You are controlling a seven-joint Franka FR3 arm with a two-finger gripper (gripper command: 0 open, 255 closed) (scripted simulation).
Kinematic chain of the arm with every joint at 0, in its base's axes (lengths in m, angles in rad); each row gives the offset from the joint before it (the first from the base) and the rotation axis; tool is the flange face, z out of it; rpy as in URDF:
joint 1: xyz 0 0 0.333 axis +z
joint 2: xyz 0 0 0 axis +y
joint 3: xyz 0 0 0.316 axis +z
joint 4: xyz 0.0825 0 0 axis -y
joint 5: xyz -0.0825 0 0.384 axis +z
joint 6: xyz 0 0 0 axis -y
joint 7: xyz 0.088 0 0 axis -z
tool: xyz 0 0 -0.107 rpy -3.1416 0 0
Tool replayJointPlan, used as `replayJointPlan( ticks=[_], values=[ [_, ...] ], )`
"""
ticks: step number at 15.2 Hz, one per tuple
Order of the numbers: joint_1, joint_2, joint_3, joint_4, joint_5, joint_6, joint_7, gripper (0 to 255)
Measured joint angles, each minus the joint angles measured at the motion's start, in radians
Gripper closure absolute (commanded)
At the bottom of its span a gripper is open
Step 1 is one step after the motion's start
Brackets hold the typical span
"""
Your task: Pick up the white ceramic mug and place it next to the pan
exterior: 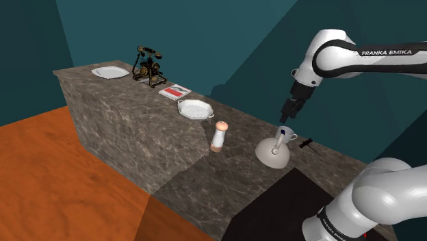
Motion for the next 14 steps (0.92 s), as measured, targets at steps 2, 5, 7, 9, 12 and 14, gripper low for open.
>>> replayJointPlan(
  ticks=[2,5,7,9,12,14],
  values=[
    [-0.016,0.046,-0.033,0.002,-0.024,0.044,-0.041,0],
    [-0.037,0.100,-0.075,-0.018,-0.054,0.118,-0.092,0],
    [-0.048,0.164,-0.106,-0.017,-0.070,0.181,-0.130,0],
    [-0.060,0.221,-0.138,-0.014,-0.084,0.236,-0.170,0],
    [-0.074,0.316,-0.184,0.015,-0.093,0.305,-0.231,0],
    [-0.081,0.383,-0.212,0.036,-0.090,0.353,-0.272,0]
  ],
)
